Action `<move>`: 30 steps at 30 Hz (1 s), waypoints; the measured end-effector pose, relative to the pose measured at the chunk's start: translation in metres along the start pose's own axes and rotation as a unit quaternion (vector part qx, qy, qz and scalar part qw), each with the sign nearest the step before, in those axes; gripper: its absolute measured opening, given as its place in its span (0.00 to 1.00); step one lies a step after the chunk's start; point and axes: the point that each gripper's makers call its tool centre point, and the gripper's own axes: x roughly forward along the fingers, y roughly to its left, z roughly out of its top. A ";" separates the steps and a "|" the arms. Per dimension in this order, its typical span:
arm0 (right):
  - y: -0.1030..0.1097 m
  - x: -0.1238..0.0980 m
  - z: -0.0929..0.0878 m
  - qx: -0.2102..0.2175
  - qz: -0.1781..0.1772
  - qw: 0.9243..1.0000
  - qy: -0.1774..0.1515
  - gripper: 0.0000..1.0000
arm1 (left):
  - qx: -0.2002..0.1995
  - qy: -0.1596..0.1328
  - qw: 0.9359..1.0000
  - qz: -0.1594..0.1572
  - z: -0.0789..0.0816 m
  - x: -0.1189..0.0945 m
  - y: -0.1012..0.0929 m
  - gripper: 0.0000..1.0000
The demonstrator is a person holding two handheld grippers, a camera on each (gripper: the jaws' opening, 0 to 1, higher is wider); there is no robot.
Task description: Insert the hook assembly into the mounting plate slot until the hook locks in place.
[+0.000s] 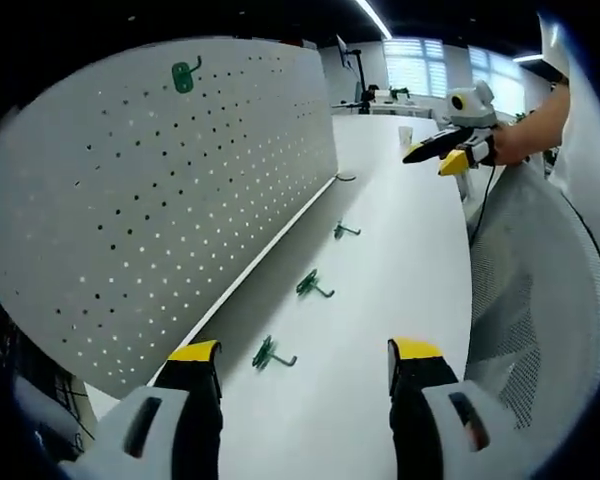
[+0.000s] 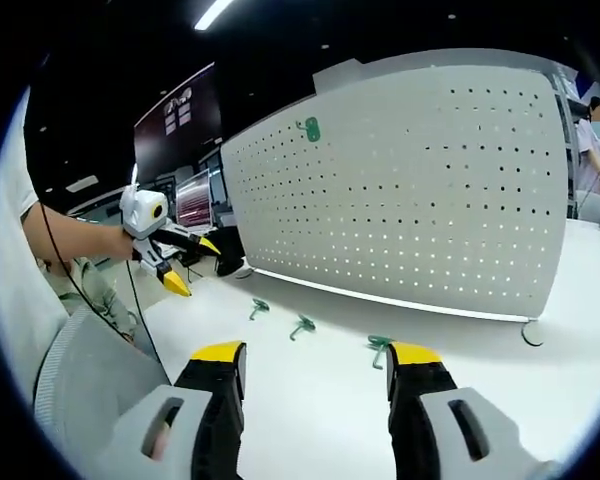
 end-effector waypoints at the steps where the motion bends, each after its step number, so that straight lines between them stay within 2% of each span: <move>1: 0.000 0.000 0.000 0.000 0.000 1.000 0.000 0.55 | 0.003 0.004 1.000 -0.004 -0.002 0.001 0.000 0.69; 14: -0.002 0.000 -0.002 0.001 0.000 1.000 0.004 0.55 | 0.029 0.036 0.999 -0.022 -0.015 0.010 0.011 0.68; 30: -0.006 0.000 -0.004 0.007 -0.005 1.000 0.007 0.54 | 0.057 0.073 0.994 -0.057 -0.031 0.029 0.014 0.64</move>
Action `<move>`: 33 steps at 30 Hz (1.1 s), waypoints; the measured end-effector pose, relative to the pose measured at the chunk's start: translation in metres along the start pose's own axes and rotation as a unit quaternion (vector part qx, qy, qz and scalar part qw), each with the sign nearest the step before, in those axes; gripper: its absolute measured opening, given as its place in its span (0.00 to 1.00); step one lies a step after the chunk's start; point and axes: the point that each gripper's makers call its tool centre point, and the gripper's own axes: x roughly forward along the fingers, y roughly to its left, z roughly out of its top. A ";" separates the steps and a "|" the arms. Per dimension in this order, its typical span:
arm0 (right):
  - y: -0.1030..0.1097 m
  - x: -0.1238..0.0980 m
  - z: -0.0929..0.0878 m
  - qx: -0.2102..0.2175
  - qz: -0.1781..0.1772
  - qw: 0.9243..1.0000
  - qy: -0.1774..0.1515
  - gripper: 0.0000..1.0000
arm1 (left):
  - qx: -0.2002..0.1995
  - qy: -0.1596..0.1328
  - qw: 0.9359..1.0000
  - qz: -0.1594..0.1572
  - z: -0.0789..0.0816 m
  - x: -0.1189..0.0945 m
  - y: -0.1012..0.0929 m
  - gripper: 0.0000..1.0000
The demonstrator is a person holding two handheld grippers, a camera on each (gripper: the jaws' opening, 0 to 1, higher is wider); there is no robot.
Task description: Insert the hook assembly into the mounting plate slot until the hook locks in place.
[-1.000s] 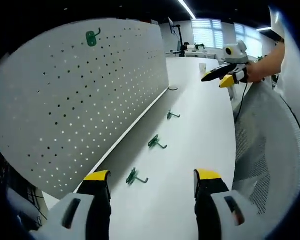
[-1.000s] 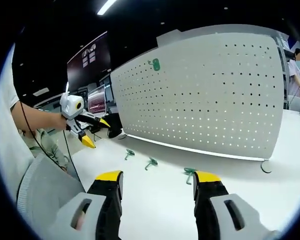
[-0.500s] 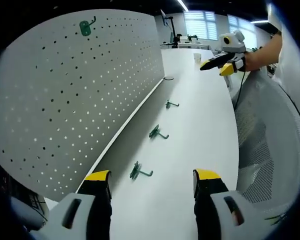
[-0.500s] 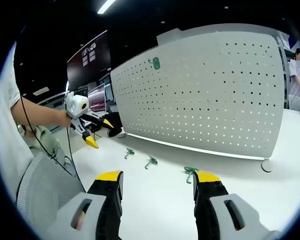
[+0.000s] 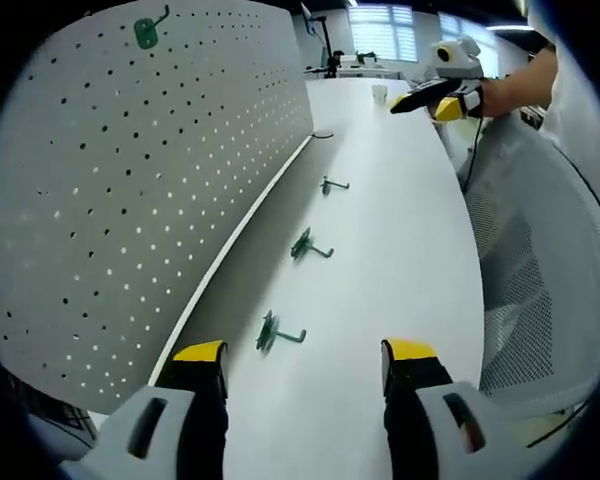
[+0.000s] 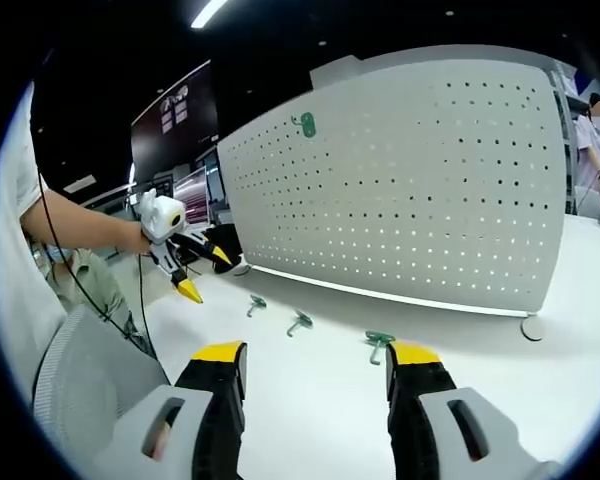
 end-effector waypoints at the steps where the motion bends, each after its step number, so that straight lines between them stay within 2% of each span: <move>1: 0.000 0.000 0.000 -0.001 0.000 1.000 0.001 0.54 | 0.004 0.004 1.000 -0.003 -0.001 0.002 0.001 0.64; 5: 0.001 0.001 -0.001 0.001 0.001 1.000 0.001 0.54 | 0.022 0.022 0.999 -0.014 -0.006 0.007 0.001 0.64; 16: 0.001 0.001 -0.002 0.002 0.004 1.000 0.006 0.54 | 0.037 0.049 0.998 -0.032 -0.015 0.025 0.010 0.63; 25: 0.001 0.000 -0.003 0.004 0.002 1.000 0.007 0.54 | 0.061 0.084 0.993 -0.052 -0.031 0.037 0.015 0.64; 33: -0.001 0.000 -0.004 0.002 0.000 1.000 0.011 0.53 | 0.071 0.084 0.992 -0.058 -0.029 0.043 0.027 0.64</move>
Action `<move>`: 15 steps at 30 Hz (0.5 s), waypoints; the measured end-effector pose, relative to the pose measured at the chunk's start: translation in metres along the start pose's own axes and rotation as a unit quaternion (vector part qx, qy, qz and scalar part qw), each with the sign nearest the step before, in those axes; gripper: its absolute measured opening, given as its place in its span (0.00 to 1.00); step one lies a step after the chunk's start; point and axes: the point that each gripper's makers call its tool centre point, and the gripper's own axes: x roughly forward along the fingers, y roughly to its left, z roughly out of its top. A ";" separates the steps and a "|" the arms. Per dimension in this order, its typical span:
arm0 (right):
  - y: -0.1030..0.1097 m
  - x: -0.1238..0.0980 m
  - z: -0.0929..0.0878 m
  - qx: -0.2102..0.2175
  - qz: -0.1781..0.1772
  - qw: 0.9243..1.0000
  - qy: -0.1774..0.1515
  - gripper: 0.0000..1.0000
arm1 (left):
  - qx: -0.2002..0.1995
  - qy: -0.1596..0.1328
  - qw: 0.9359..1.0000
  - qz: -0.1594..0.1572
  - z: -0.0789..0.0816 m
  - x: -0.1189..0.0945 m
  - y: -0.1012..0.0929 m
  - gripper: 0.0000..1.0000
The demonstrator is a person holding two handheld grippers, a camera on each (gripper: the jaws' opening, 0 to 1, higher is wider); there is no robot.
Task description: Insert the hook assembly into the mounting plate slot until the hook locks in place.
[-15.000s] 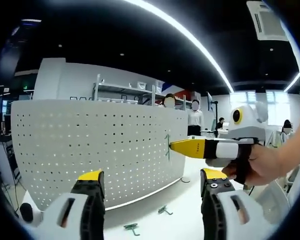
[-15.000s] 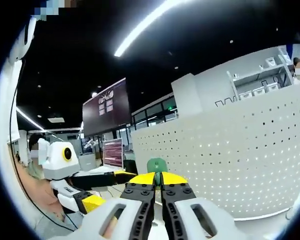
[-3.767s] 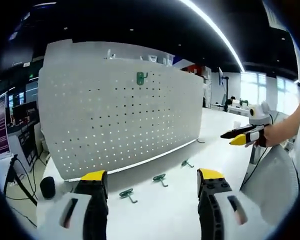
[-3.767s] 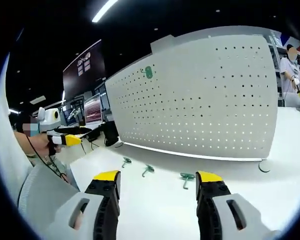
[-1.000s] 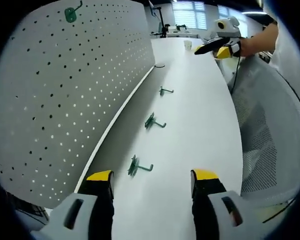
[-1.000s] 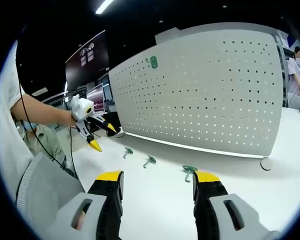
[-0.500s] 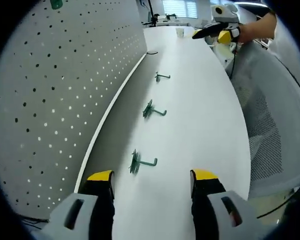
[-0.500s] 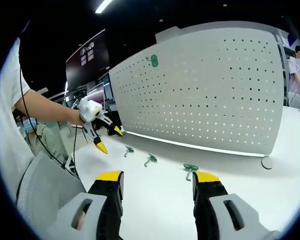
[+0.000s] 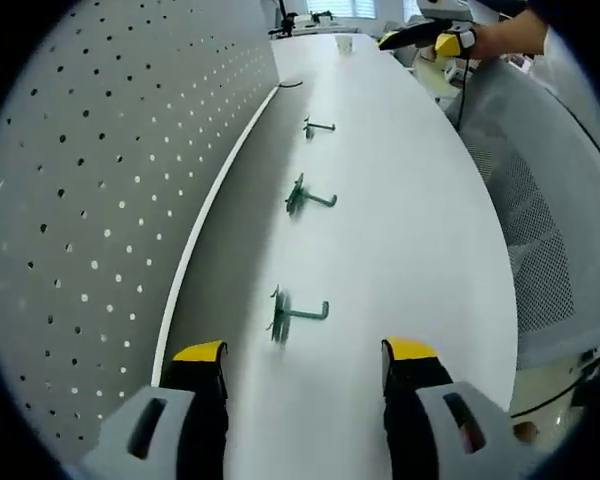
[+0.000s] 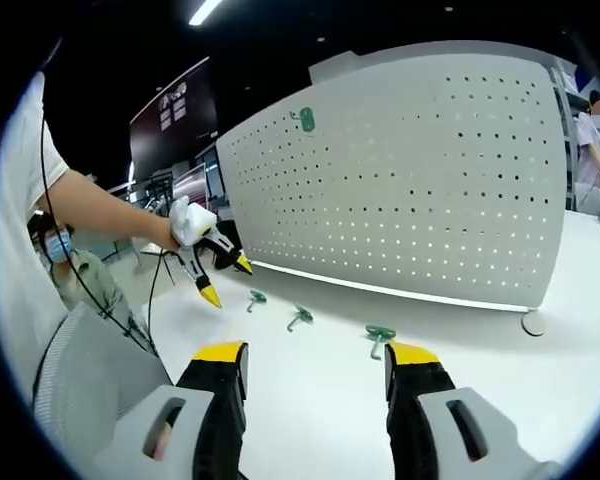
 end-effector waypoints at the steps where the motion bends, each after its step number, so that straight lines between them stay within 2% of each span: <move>1: -0.001 0.000 0.001 -0.001 0.000 1.000 -0.002 0.53 | 0.000 0.000 1.000 0.001 0.000 0.002 0.002 0.63; 4: 0.000 0.000 0.000 -0.003 0.000 1.000 0.000 0.53 | -0.003 0.001 1.000 -0.003 -0.002 0.008 0.004 0.61; 8: -0.002 0.000 -0.001 -0.003 -0.004 1.000 0.001 0.53 | 0.018 0.000 1.000 -0.017 0.001 0.013 0.000 0.61; 11: -0.003 0.001 -0.001 -0.003 -0.005 1.000 0.002 0.52 | 0.019 0.007 1.000 -0.023 0.000 0.017 0.002 0.61; 15: -0.004 0.001 -0.002 -0.002 -0.006 1.000 0.003 0.52 | 0.020 0.005 0.999 -0.036 0.000 0.024 0.001 0.56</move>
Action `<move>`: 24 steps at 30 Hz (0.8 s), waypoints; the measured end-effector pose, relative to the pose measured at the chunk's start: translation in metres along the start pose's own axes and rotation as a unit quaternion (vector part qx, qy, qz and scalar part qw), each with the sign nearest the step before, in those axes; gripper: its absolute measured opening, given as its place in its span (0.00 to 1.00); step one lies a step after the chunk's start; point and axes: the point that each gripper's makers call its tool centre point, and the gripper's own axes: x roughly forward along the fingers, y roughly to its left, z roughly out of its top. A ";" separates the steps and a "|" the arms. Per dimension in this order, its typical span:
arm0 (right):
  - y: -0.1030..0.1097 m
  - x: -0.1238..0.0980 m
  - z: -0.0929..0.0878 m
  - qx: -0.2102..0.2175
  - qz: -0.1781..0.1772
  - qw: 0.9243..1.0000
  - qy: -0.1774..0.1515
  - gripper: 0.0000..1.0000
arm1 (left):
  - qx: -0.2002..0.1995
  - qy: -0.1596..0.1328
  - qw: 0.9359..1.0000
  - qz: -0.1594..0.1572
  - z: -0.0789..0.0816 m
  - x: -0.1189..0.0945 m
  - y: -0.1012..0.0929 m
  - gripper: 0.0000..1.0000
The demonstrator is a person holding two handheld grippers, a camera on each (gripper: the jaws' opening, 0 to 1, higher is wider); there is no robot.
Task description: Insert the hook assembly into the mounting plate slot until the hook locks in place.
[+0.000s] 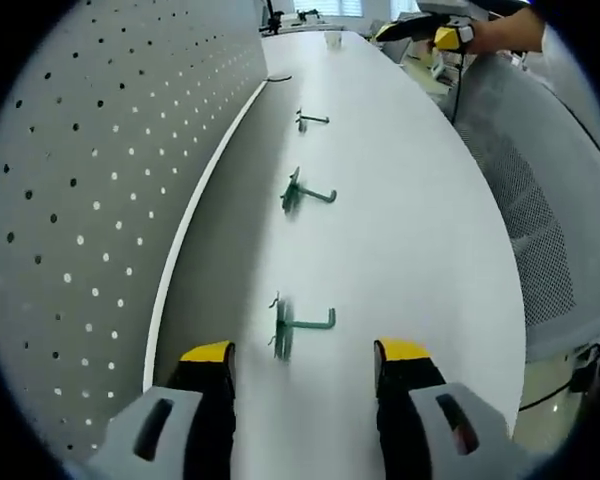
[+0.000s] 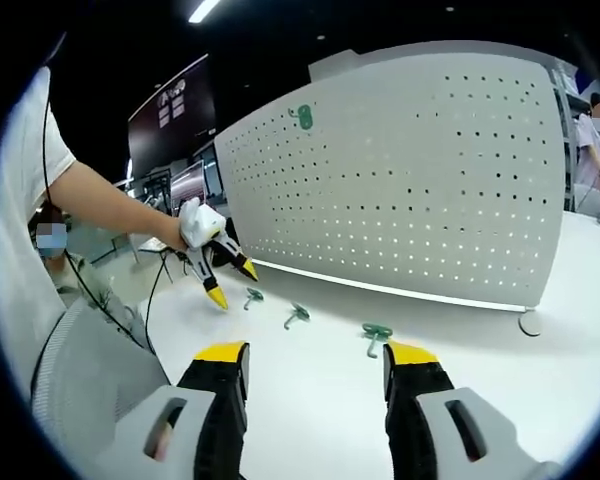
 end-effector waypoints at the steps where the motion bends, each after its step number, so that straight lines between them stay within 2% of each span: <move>1: 0.000 0.000 0.000 -0.001 0.000 1.000 -0.002 0.52 | 0.000 0.006 1.000 -0.005 -0.003 0.003 -0.001 0.56; 3: 0.001 -0.001 0.001 0.000 0.000 1.000 0.000 0.50 | 0.003 0.010 1.000 -0.016 -0.005 0.005 -0.003 0.55; 6: -0.002 0.000 0.000 0.003 -0.003 1.000 0.000 0.50 | -0.014 0.004 1.000 -0.016 -0.003 0.006 0.001 0.53; 17: 0.001 0.002 -0.003 0.005 0.001 1.000 0.009 0.50 | -0.029 0.007 0.999 -0.029 -0.005 0.011 0.006 0.49; 20: 0.001 0.002 -0.004 0.005 0.001 1.000 0.010 0.50 | -0.022 0.010 0.999 -0.041 -0.005 0.011 0.001 0.48; 24: 0.003 0.002 -0.003 0.012 0.005 1.000 0.008 0.49 | -0.026 0.007 0.999 -0.040 -0.005 0.011 0.005 0.44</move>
